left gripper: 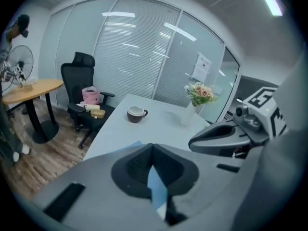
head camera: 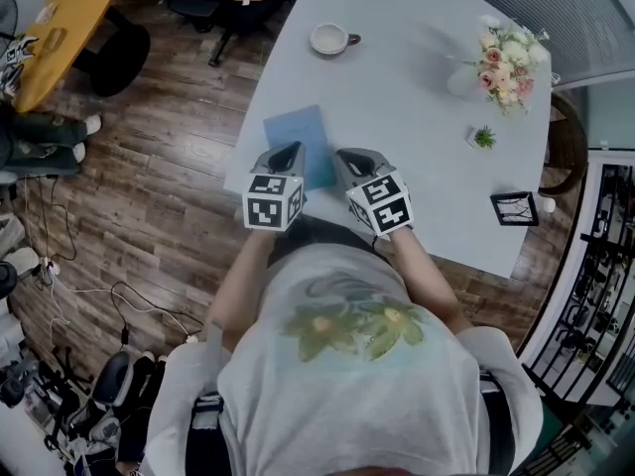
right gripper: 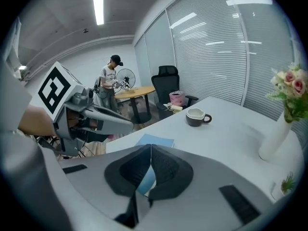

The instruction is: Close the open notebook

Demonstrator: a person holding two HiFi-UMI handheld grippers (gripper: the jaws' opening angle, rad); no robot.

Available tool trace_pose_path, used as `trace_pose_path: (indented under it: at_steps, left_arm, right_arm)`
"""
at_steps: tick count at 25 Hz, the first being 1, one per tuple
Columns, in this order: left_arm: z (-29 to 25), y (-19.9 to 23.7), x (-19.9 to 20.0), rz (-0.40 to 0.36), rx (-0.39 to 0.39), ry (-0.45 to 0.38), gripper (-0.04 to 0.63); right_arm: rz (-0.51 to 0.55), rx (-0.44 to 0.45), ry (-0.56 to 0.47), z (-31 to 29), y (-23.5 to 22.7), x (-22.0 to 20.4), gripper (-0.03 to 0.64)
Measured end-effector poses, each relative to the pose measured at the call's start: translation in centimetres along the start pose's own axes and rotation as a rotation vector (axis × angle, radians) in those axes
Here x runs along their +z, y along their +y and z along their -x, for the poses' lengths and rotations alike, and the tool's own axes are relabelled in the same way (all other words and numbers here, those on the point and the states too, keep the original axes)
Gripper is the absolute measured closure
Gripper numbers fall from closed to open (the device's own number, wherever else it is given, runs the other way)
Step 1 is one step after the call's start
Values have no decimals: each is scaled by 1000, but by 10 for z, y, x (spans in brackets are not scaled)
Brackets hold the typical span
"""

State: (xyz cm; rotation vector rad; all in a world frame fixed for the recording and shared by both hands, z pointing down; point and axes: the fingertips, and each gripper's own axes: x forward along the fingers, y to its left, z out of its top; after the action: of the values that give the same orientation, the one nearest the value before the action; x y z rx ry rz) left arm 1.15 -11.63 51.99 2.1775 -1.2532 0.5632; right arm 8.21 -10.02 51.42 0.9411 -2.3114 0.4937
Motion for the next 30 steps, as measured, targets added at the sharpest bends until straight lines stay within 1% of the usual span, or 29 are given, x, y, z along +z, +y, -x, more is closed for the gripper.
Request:
trace_pose_path:
  at_steps: [2, 4, 10, 14, 30]
  left_arm:
    - [5, -2, 0, -44, 13, 0, 592]
    - [10, -5, 0, -57, 10, -6, 592]
    - [17, -6, -3, -33, 2, -23, 594]
    - [19, -5, -6, -24, 3, -15, 594]
    - [22, -4, -13, -20, 7, 1, 594]
  right_arm:
    - [2, 5, -7, 2, 3, 3, 598]
    - [4, 11, -12, 3, 6, 5, 598]
    - [28, 23, -3, 3, 13, 3, 600]
    - [31, 30, -3, 4, 16, 3, 600]
    - [40, 30, 7, 4, 20, 2, 600]
